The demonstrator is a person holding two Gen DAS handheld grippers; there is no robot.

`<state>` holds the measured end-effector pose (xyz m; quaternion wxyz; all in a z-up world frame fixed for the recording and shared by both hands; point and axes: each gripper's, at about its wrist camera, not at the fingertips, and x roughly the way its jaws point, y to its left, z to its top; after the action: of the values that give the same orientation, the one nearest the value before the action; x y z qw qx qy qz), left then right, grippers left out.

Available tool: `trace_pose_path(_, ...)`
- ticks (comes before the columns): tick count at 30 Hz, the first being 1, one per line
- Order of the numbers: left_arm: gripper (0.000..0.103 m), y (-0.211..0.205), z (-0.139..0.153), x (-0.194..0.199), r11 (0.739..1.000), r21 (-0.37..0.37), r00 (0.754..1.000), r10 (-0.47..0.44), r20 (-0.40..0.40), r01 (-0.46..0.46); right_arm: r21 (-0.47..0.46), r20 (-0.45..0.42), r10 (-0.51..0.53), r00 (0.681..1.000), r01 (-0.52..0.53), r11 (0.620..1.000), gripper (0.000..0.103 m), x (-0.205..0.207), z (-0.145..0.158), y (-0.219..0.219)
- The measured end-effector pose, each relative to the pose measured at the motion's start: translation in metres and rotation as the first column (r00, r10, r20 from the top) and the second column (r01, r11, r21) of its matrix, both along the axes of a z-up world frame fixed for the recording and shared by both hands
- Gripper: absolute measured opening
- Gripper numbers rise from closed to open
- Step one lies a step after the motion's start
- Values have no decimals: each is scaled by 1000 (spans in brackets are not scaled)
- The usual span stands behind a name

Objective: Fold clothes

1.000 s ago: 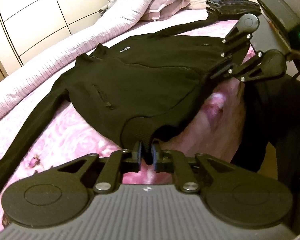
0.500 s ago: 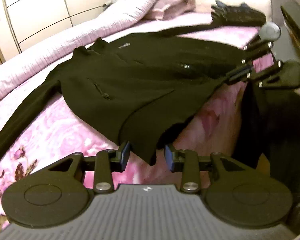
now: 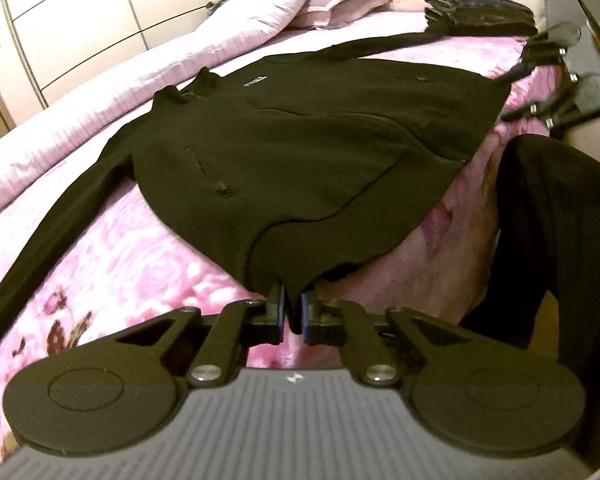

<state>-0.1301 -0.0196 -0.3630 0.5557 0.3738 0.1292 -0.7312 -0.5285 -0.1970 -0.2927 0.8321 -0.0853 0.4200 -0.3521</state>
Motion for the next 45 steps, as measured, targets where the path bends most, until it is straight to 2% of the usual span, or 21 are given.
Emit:
trace_pose_path(3,5,-3,-1,-3,1000,9,1000,-7,6,7,17,5,-110,994,110,994,48,-22,-5,-20)
trace_pose_path(10,5,-7,-2,0,1000,31,1000,-1,15,0,100,106,-199,974,189,977,48,-41,-3,-44)
trace_pose_path(12,5,-8,-2,1,999,34,1000,8,11,-8,131,140,-237,961,220,967,48,-50,-2,-46)
trace_pose_path(16,5,-10,-2,2,999,43,1000,12,12,-12,122,163,-299,940,282,952,48,-69,-1,-40)
trace_pose_path(21,5,-14,-4,1,998,59,1000,7,17,-8,156,287,-340,895,307,939,48,-79,2,-42)
trace_pose_path(23,5,-15,-5,1,998,62,1000,9,15,-10,152,307,-341,888,308,939,48,-73,0,-46)
trace_pose_path(26,5,-15,-6,1,998,65,1000,15,16,-16,154,300,-337,892,304,940,48,-65,-6,-55)
trace_pose_path(28,5,-15,-7,1,998,68,1000,18,21,-19,81,249,-278,928,266,961,48,-56,-7,-51)
trace_pose_path(30,6,-15,-8,0,998,69,999,12,37,-14,33,218,-238,947,237,971,48,-52,-8,-45)
trace_pose_path(33,6,-15,-10,-1,998,64,999,7,51,-10,58,248,-284,926,279,959,47,-63,-9,-50)
trace_pose_path(34,6,-16,-10,0,998,63,999,8,50,-12,98,286,-318,904,303,948,45,-70,-7,-54)
trace_pose_path(35,5,-16,-10,0,998,63,999,9,48,-12,132,315,-342,885,316,940,16,-76,-6,-57)
trace_pose_path(36,4,-16,-9,0,998,64,999,9,47,-12,133,321,-335,886,308,942,0,-76,-3,-58)
trace_pose_path(38,4,-15,-7,-1,998,63,999,0,55,-3,70,297,-299,907,292,954,0,-71,9,-50)
trace_pose_path(41,3,-12,-4,-4,998,58,997,-34,75,30,62,311,-335,889,333,941,0,-84,31,-49)
trace_pose_path(45,3,-10,-9,-7,997,65,994,-51,95,44,166,278,-391,877,357,919,0,-88,14,-54)
